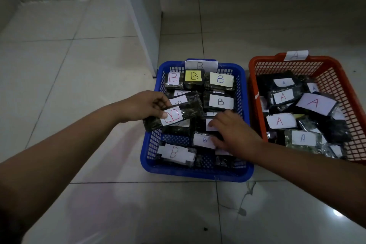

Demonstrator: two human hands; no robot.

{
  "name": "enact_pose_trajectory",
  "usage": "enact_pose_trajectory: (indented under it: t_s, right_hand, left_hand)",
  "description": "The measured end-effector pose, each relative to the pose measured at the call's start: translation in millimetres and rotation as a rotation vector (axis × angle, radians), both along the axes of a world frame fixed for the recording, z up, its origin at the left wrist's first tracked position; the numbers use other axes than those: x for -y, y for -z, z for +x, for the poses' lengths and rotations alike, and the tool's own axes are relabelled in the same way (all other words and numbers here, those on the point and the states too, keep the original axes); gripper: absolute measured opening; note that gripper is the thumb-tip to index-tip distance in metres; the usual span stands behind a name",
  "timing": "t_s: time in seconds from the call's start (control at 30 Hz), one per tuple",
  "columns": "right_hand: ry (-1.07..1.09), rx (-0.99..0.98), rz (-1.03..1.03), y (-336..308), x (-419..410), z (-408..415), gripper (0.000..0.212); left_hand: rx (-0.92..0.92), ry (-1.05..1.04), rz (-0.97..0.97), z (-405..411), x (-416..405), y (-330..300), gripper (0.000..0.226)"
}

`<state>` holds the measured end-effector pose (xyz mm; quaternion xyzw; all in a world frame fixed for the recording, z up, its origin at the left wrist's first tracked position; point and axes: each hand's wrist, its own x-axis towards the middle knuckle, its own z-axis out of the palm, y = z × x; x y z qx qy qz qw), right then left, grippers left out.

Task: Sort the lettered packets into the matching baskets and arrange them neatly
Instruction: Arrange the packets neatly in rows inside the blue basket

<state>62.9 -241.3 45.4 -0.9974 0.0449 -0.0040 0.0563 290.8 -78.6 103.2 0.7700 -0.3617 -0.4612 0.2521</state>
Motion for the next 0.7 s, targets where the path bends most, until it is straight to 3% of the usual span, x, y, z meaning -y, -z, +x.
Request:
enact_pose_trajectory:
  t_s: [0.13, 0.3, 0.43, 0.7]
  right_hand:
    - [-0.077, -0.271, -0.01, 15, -25, 5, 0.066]
    - [0.01, -0.21, 0.109, 8, -22, 6, 0.051]
    - [0.081, -0.148, 0.275, -9, -2, -21, 0.05]
    - [0.201, -0.058, 0.378, -20, 16, -30, 0.053]
  left_hand:
    - [0.019, 0.027, 0.003, -3, 0, 3, 0.024]
    - [0.125, 0.124, 0.017, -11, 5, 10, 0.024]
    - [0.238, 0.18, -0.001, -19, 16, 13, 0.027]
    - [0.435, 0.405, 0.097, -48, 26, 51, 0.029]
